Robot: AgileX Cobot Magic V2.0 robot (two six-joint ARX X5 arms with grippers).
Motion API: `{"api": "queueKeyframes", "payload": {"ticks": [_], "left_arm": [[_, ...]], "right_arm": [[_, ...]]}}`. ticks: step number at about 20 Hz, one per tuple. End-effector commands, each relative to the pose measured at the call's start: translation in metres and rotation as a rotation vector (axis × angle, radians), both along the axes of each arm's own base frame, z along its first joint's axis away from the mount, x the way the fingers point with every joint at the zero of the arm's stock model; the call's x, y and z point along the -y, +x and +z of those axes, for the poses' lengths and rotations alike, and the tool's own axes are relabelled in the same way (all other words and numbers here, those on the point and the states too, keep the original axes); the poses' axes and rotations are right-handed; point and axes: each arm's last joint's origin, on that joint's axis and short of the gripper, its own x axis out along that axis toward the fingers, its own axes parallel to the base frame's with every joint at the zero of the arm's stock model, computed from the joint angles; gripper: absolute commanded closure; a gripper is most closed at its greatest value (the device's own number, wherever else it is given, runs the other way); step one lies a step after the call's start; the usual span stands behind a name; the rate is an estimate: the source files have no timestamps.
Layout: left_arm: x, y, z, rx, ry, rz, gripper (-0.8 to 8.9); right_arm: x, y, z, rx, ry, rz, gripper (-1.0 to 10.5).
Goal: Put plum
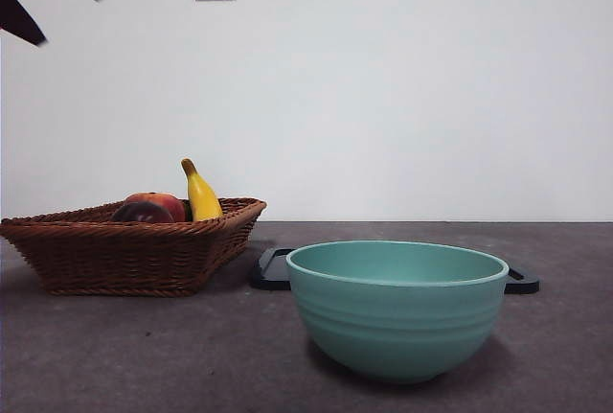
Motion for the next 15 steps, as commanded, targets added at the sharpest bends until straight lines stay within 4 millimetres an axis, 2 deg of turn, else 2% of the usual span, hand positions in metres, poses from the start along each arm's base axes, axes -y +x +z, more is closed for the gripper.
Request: {"api": "queueKeyframes", "payload": {"ticks": [1, 7, 15], "left_arm": [[0.007, 0.015, -0.002, 0.016, 0.018, -0.005, 4.04], [0.023, 0.047, -0.028, -0.008, 0.092, -0.029, 4.04], [0.033, 0.071, -0.055, -0.048, 0.155, -0.058, 4.04]], "right_arm": [[-0.001, 0.001, 0.006, 0.018, 0.009, 0.001, 5.5], [-0.001, 0.001, 0.006, 0.018, 0.009, 0.001, 5.5], [-0.001, 0.001, 0.006, 0.016, 0.010, 0.000, 5.5]]}}
